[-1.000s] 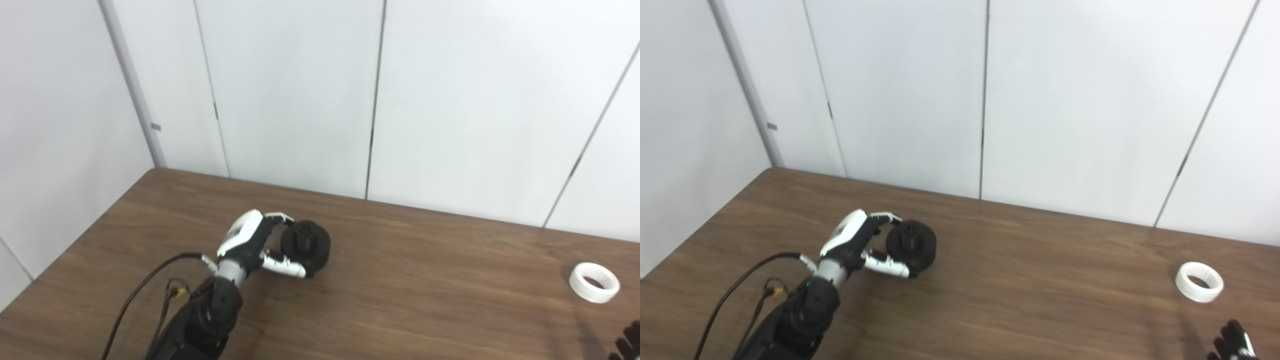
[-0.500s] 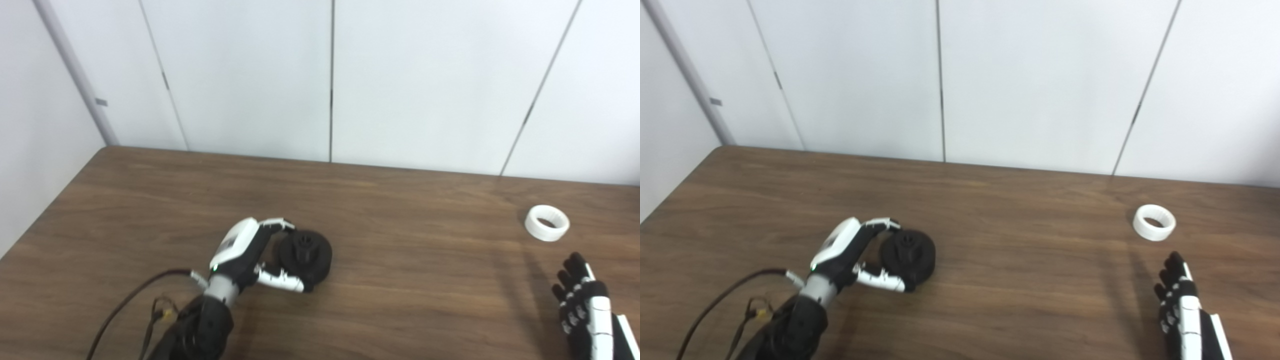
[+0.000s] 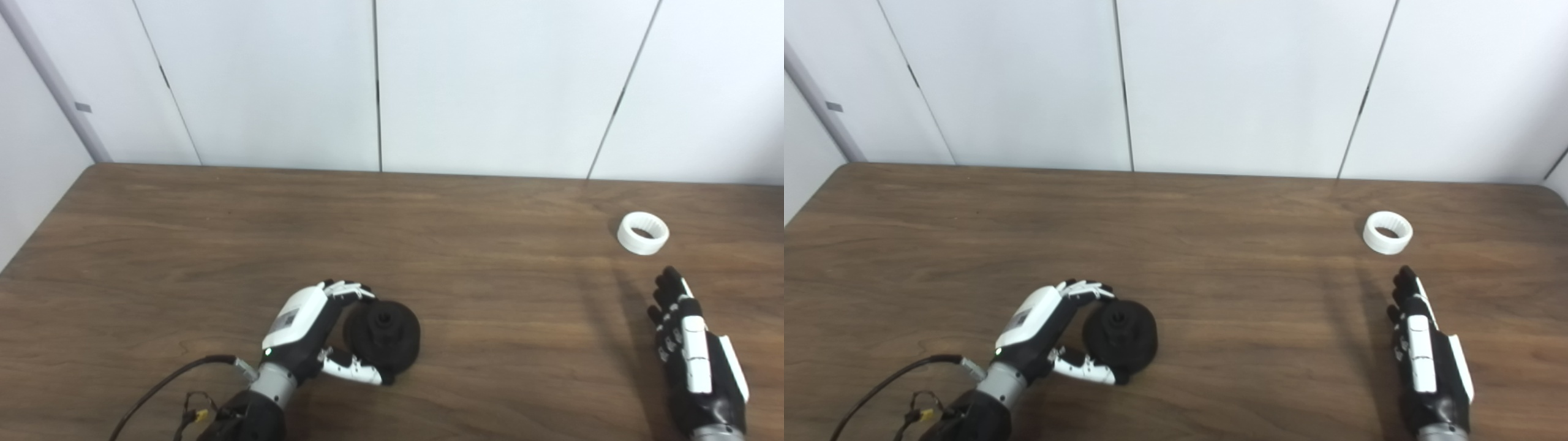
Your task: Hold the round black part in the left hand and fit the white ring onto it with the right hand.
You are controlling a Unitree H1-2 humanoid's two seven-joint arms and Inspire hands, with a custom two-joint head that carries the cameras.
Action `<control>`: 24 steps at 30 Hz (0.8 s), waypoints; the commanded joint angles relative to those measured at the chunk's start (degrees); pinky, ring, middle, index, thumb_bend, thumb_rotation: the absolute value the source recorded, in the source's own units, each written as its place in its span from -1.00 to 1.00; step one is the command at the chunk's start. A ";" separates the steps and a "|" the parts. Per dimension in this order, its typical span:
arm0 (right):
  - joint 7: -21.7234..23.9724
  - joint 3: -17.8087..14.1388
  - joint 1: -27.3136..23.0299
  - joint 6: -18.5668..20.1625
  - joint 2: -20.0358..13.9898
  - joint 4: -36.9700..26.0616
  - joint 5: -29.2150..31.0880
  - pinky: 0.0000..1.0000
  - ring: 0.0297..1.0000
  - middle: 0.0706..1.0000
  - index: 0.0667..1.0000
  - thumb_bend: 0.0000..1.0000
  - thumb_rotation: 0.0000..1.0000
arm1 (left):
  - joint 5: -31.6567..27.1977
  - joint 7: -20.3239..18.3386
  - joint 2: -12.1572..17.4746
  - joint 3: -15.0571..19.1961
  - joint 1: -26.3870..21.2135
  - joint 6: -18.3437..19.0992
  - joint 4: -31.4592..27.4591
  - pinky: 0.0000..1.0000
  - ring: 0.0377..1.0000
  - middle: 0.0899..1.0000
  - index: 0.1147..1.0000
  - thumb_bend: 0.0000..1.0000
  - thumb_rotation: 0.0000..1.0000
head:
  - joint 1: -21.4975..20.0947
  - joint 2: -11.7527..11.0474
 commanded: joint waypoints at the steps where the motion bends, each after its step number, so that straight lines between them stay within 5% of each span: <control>1: -0.32 -0.13 -1.82 -0.68 1.68 -1.99 0.20 1.00 1.00 0.95 0.91 0.10 0.87 | 1.52 0.09 -0.19 -0.12 0.34 -1.21 -1.54 1.00 0.82 0.67 -0.15 0.04 -0.83 | -0.12 0.10; 24: -0.51 0.90 -2.39 0.30 1.60 -2.65 1.81 1.00 1.00 0.97 0.93 0.07 0.84 | 2.48 -1.12 -4.31 -2.18 7.11 -2.70 0.04 0.85 0.84 0.67 -0.15 0.04 -0.83 | -1.71 1.98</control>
